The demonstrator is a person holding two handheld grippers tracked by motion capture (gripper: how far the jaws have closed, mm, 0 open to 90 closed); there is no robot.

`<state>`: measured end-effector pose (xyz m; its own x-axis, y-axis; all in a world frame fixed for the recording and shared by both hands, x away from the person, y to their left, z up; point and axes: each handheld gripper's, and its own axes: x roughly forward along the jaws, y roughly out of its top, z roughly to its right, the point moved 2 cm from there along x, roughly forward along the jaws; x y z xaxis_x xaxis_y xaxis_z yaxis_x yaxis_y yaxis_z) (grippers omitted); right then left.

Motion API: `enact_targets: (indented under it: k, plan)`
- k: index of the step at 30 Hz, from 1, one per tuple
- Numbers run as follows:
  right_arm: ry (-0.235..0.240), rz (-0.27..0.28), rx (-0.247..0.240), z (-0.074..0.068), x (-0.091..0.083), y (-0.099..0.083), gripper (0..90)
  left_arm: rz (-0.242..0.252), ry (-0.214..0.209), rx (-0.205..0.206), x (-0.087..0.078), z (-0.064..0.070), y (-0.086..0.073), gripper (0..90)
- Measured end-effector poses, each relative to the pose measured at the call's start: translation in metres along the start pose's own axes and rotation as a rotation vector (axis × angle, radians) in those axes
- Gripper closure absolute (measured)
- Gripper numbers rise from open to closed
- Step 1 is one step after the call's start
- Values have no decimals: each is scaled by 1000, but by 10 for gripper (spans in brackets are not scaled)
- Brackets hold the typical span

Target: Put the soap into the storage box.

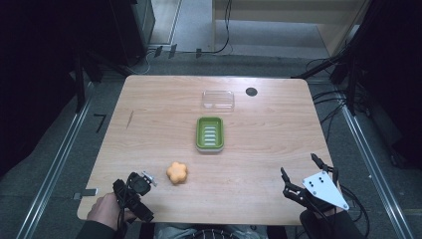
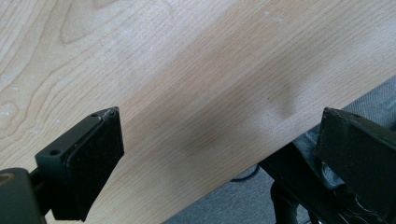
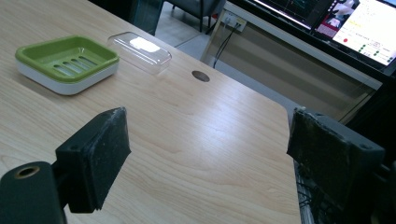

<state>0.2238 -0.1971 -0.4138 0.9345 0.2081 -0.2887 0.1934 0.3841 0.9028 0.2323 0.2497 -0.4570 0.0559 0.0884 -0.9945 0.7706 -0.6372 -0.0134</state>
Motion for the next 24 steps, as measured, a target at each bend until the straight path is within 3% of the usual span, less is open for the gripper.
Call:
enact_targets:
  k: [17, 24]
  plan:
    - [6, -3, 6, 0, 1, 1, 133, 26, 14, -8, -2, 0, 0, 7]
    - [4, -5, 8, 0, 1, 1, 133, 54, -2, -6, -4, -1, 3, 0]
